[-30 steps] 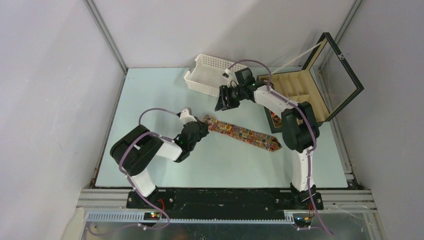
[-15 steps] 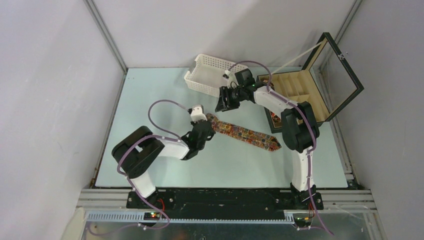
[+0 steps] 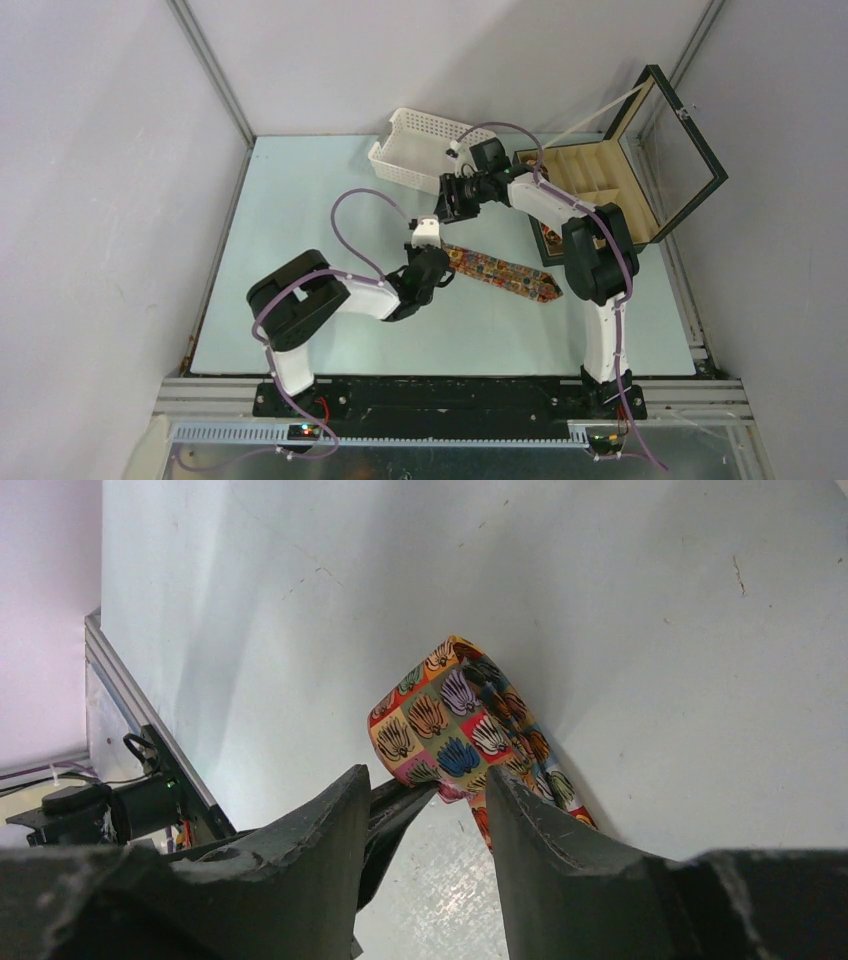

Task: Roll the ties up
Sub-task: Roll the tie at the center of the board.

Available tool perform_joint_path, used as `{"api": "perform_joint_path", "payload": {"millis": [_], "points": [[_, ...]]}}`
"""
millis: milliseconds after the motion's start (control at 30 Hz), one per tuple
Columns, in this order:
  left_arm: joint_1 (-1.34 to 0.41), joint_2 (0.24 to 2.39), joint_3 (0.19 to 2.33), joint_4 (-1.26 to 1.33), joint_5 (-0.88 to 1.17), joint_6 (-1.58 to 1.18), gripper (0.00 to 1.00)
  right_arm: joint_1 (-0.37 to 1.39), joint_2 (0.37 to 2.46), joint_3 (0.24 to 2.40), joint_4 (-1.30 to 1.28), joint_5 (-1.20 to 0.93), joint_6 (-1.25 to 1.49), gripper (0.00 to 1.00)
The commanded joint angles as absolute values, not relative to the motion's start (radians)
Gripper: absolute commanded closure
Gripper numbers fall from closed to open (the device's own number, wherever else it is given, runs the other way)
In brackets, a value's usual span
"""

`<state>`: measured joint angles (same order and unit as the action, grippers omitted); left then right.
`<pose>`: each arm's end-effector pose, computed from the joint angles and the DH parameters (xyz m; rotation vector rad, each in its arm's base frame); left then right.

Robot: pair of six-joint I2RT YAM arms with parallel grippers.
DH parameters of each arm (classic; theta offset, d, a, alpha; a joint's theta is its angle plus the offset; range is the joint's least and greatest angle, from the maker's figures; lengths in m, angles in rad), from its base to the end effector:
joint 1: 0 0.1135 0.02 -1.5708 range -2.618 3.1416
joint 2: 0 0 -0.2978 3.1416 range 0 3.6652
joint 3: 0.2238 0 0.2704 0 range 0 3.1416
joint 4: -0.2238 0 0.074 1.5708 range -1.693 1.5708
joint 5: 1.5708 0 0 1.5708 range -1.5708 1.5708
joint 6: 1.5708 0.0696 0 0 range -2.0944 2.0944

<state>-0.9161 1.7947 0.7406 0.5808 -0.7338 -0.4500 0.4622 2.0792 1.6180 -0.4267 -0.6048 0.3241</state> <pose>0.2686 -0.2734 0.1470 0.0044 1.9195 -0.1641 0.4394 0.2631 0.2082 -0.4546 2.5057 1.0740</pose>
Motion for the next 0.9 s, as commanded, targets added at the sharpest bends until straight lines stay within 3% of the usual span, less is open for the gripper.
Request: {"api": "perform_joint_path", "payload": {"millis": [0,867], "points": [[-0.942,1.825,0.787,0.568,-0.818,-0.351,1.00,0.455,2.045,1.624,-0.403,-0.611,0.318,0.51],[-1.046,1.930,0.828,0.611,-0.872,-0.094,1.00,0.441,2.052,1.647,-0.417,-0.620,0.316,0.50]]}}
